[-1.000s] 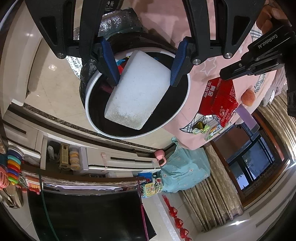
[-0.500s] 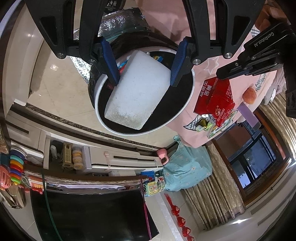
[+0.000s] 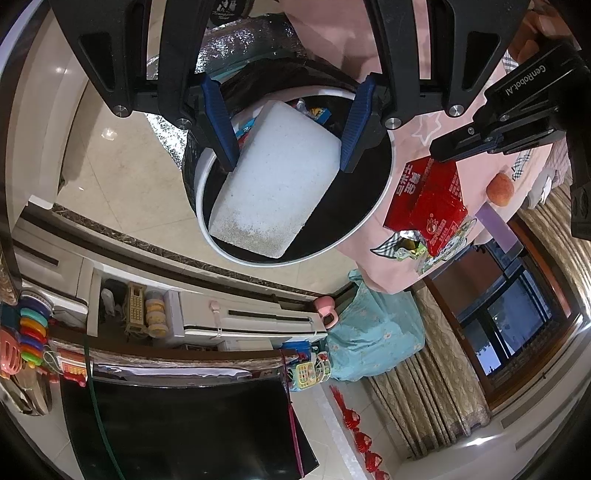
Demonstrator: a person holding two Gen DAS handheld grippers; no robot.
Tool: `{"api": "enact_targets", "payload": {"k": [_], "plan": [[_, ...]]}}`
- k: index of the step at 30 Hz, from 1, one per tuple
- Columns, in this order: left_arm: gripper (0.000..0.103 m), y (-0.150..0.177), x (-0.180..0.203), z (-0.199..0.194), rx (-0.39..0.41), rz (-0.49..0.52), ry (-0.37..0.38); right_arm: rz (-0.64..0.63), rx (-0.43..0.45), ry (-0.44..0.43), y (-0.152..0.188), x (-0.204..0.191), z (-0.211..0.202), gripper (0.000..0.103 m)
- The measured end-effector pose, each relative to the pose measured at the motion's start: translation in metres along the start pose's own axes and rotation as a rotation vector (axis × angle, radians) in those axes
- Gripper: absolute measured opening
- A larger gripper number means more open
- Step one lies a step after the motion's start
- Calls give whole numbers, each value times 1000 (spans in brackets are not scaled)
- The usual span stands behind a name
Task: Collect trash
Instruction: 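Lower the red snack bag and white sponge into the bin opening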
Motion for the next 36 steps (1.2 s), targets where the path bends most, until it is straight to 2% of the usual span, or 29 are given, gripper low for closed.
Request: {"api": "enact_targets", "payload": {"k": [36], "plan": [[3, -20, 2, 36, -58, 40, -24, -35, -45, 5, -12, 4, 22, 59]]}}
Point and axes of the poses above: each gripper's, at about its wrist camera, not at the fingertips, and z roughly the way its jaws point, x to its right, y to its underside, the point moved 1 cm from there along z, roughly the way its jaws point, and after that the axes turned 2 degrees about -z, right-handed, at the moved point
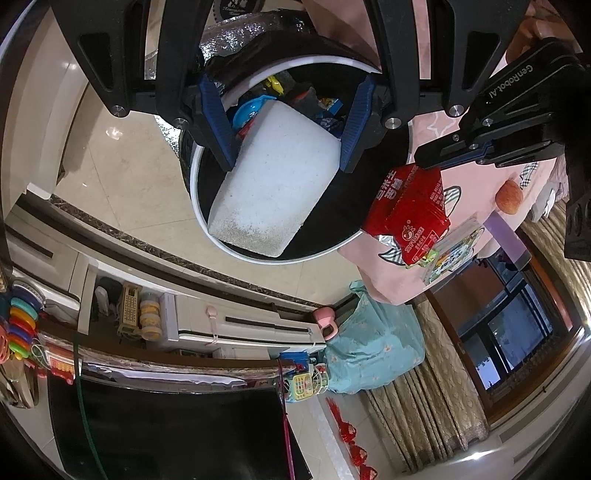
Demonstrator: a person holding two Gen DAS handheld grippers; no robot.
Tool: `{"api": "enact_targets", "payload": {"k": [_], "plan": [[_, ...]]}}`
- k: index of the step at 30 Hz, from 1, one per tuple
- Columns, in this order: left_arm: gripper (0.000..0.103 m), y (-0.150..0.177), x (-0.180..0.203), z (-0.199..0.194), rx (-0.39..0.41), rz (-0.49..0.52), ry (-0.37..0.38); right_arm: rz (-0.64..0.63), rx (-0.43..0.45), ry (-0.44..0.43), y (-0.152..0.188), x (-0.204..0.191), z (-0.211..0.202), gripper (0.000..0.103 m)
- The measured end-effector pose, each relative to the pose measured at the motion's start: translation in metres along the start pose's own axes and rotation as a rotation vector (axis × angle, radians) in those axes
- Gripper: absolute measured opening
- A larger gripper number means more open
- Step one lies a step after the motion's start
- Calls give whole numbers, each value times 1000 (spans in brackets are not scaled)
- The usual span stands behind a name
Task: Collect trash
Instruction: 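Lower the red snack bag and white sponge into the bin opening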
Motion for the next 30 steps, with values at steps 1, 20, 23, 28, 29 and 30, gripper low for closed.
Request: {"api": "enact_targets", "payload": {"k": [1, 20, 23, 28, 29, 30], "plan": [[3, 0, 0, 1, -1, 0, -1, 0, -2, -1, 0, 0, 1, 59], [3, -9, 6, 9, -12, 18, 3, -13, -29, -4, -5, 2, 12, 60], [3, -10, 8, 12, -16, 21, 1, -15, -35, -1, -4, 3, 14, 60], [3, -10, 9, 15, -24, 23, -3, -18, -42, 0, -5, 2, 16, 60], [3, -10, 9, 16, -25, 23, -3, -19, -42, 1, -5, 3, 16, 60], [3, -10, 9, 16, -26, 23, -4, -19, -43, 1, -6, 3, 17, 60]]}}
Point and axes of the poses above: each gripper's, at about its wrist camera, not at the fingertips, and z roughly the way its jaws point, x to its right, y to its underside, the point moved 1 cm from there along z, roughly the way its jaws point, and after that the axes turned 2 degrees about -z, right-handed, at the moved point
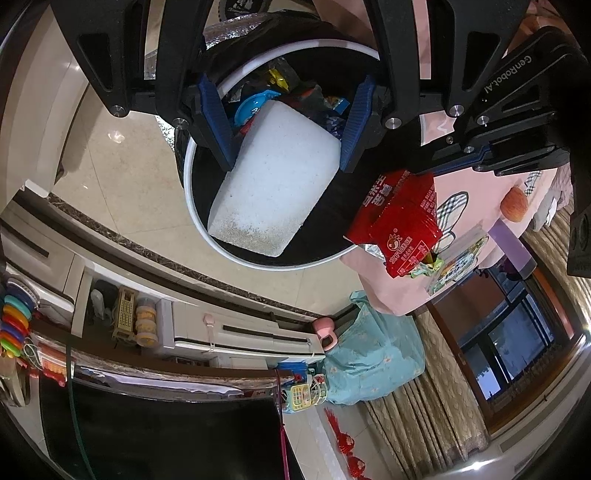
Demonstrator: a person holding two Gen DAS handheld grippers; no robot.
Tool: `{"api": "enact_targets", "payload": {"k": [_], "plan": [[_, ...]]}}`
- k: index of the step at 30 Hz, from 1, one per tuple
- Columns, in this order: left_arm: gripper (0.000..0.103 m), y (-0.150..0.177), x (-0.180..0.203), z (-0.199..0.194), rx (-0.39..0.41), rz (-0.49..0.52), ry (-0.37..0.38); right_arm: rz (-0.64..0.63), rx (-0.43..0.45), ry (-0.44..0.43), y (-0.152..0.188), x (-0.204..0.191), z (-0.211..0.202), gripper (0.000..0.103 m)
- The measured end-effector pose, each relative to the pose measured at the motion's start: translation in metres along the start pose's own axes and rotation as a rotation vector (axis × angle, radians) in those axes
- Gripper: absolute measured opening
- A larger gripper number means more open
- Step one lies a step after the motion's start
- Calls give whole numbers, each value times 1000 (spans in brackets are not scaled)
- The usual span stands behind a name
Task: Collect trash
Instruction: 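Lower the red snack bag and white sponge into the bin opening, then open both grippers to drop the snack bag and sponge into the bin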
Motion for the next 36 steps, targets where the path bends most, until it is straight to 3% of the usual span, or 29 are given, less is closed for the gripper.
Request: {"api": "enact_targets", "payload": {"k": [24, 27, 29, 30, 36], "plan": [[5, 0, -4, 6, -29, -11, -17, -14, -34, 7, -3, 1, 6, 62], [14, 0, -6, 6, -37, -24, -5, -12, -39, 8, -5, 3, 6, 66], [34, 0, -6, 3, -29, -30, -8, -6, -45, 9, -5, 5, 7, 73], [37, 0, -6, 1, -21, -31, -11, -5, -45, 5, -5, 5, 7, 74], [39, 2, -8, -9, -4, -31, -11, 4, -35, 7, -3, 4, 0, 77]]}}
Point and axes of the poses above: each gripper's, at about its wrist camera, not at the fingertips, and z roughly the way its jaws point, x to its right, y to its underside, the point moved 1 cm from there along z, roughly the way its jaws point, and after that the axes turned 2 degrees about -z, right-handed, at the moved point
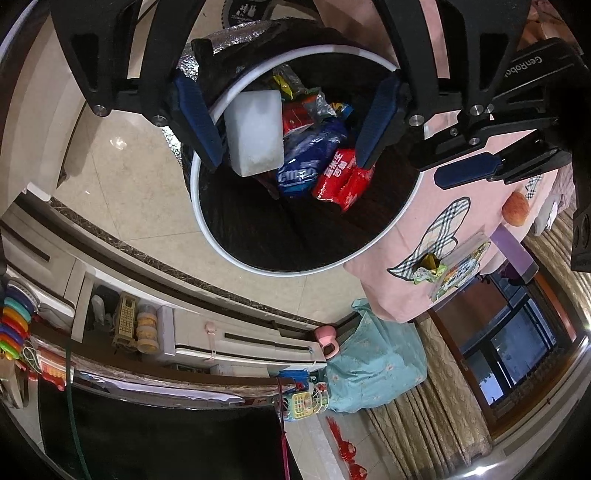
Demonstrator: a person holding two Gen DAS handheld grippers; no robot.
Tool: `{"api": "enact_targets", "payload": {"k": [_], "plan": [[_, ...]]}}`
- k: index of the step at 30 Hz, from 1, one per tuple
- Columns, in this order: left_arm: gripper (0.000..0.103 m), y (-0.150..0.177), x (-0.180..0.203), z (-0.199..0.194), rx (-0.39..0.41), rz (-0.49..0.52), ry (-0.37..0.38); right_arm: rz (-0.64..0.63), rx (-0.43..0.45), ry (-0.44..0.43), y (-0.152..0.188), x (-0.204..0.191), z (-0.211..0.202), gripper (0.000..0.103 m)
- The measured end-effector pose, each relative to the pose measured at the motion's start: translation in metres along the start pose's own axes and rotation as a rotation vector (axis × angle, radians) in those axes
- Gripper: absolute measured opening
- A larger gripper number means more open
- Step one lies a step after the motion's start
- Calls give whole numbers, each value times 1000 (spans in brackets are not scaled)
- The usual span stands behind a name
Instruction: Collect trash
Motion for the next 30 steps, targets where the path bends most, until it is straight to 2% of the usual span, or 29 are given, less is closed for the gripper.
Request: {"api": "enact_targets", "payload": {"k": [4, 9, 13, 21, 27, 30], "plan": [[43, 5, -7, -8, 10, -17, -2, 5, 9, 4, 4, -3, -9, 79], [50, 21, -21, -24, 28, -74, 6, 18, 40, 3, 11, -6, -24, 89], [63, 40, -37, -42, 54, -133, 6, 30, 73, -3, 21, -13, -39, 95], [64, 88, -66, -74, 89, -238, 35, 76, 128, -45, 50, -32, -62, 100], [70, 124, -74, -101, 154, -264, 11, 110, 178, -73, 77, -46, -74, 101], [75, 139, -78, -114, 185, -285, 27, 122, 181, -103, 90, -55, -76, 101]]}}
Point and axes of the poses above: each gripper's, at about its wrist camera, not at the fingertips, and z roughly the way its jaws point, x to its right, y to its underside, the point moved 1 cm from there along z, roughly the way its jaws point, and after that the axes turned 2 degrees about -z, right-handed, at the moved point
